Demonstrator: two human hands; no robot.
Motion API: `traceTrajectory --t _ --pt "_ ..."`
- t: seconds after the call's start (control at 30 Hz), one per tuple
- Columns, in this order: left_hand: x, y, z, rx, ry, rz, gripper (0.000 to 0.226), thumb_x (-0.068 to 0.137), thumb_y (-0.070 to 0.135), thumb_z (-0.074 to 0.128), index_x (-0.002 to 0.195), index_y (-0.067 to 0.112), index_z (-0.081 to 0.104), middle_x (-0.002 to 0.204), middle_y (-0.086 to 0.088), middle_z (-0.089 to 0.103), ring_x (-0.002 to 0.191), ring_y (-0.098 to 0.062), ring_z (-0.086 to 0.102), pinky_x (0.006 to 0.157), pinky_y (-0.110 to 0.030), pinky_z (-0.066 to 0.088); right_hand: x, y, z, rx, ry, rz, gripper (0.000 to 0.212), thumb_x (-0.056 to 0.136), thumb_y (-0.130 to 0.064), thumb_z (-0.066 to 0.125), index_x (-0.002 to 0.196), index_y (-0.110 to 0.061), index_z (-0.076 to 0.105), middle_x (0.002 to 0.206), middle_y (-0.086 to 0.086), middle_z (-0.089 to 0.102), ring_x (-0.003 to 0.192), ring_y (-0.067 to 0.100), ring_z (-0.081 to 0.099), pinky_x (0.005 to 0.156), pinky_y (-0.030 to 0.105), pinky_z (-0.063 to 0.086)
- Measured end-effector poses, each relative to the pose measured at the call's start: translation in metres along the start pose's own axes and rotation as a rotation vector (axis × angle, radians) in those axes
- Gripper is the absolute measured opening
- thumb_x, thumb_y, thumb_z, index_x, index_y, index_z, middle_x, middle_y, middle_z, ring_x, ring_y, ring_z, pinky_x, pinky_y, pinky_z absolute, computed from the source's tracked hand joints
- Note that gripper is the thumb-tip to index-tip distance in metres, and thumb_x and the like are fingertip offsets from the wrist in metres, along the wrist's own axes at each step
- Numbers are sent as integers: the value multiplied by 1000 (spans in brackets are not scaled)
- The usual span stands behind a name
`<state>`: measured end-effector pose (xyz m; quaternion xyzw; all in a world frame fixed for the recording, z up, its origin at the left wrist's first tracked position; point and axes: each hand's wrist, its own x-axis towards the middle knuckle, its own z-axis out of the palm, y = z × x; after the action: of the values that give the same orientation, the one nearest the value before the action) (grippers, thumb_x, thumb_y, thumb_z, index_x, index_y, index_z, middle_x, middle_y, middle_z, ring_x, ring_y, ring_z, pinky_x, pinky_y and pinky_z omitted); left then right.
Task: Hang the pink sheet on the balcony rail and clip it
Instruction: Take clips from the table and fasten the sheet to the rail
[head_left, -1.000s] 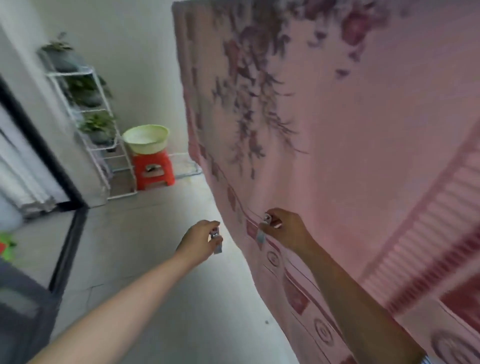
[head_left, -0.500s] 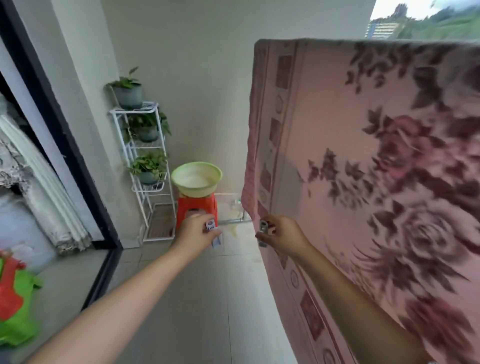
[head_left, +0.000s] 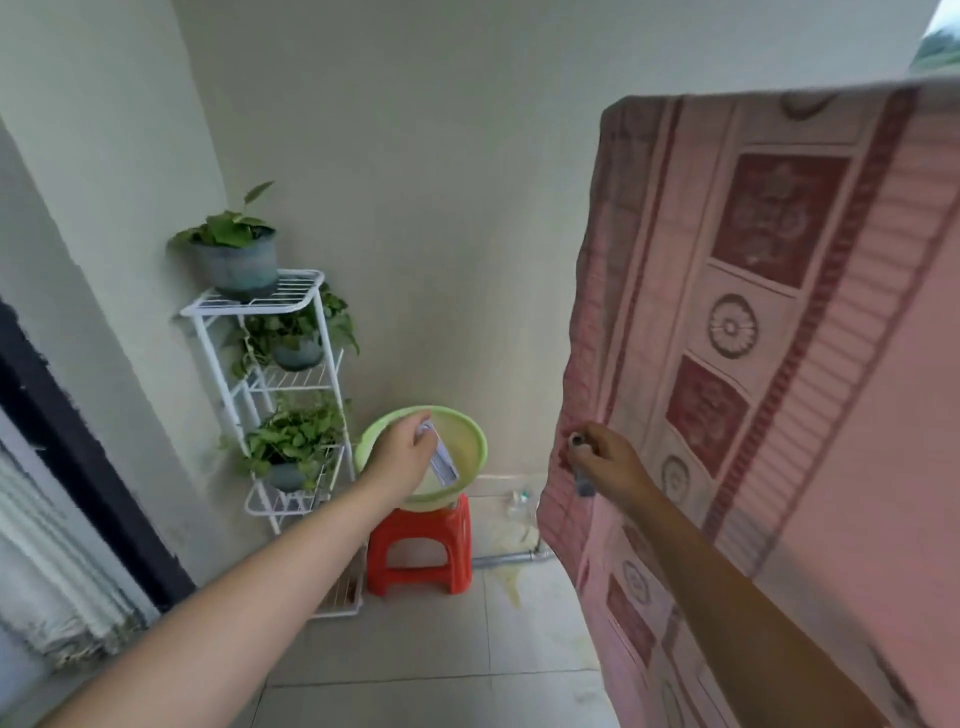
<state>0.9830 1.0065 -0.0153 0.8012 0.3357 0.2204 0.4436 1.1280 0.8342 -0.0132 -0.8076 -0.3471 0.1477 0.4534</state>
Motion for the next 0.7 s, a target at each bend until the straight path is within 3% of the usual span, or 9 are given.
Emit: traceTrajectory --t 0.1,0.17,0.27,0.37,0.43,0.53,0.63,0.7 --pt "86 -7 -6 86 5 54 37 94 0 32 129 -5 42 133 -23 45 125 -33 43 107 -37 34 89 -6 11 -50 91 39 28 86 -7 51 61 -17 52 53 -3 45 40 -2 45 44 14 34" --pt "147 -16 -4 78 7 72 36 92 -3 30 125 -7 47 126 -26 48 118 -37 49 104 -41 38 150 -2 20 -212 97 13 29 84 -22 59 57 -17 49 51 -7 44 47 2 42 48 13 29" --pt "237 -21 2 62 -32 104 35 91 -6 31 119 -7 52 121 -25 51 116 -33 49 93 -27 37 234 6 27 -420 118 26 16 82 -24 61 79 -9 65 76 9 66 71 19 57 58 24 37" --pt "331 -18 11 21 -148 156 30 91 0 39 114 -4 58 118 -24 55 114 -32 52 89 -29 41 313 7 30 -659 193 98 27 84 -19 55 108 -6 61 107 13 66 99 27 59 80 30 45" --pt "385 -10 18 31 -222 177 26 90 7 46 110 -2 61 103 -21 61 96 -33 59 76 -31 48 356 5 26 -806 236 160 31 85 -15 49 115 -10 55 111 12 62 102 28 58 83 33 47" --pt "457 4 37 83 -333 256 23 88 16 51 101 0 63 74 -6 54 56 -20 52 51 -23 41 416 0 13 -1075 197 282 42 86 -9 42 128 -13 38 112 11 57 97 28 59 73 33 48" --pt "503 15 66 85 -373 344 23 87 17 54 102 1 63 84 -5 49 53 -8 41 63 -21 37 458 -2 0 -1281 91 428 60 87 -4 40 140 -18 14 115 12 54 88 25 58 66 32 44" --pt "526 19 88 64 -437 375 27 87 19 55 108 3 60 83 -2 45 60 -11 43 60 -24 36 480 1 -10 -1366 93 505 55 86 -2 43 136 -13 24 116 11 56 96 27 60 75 35 50"
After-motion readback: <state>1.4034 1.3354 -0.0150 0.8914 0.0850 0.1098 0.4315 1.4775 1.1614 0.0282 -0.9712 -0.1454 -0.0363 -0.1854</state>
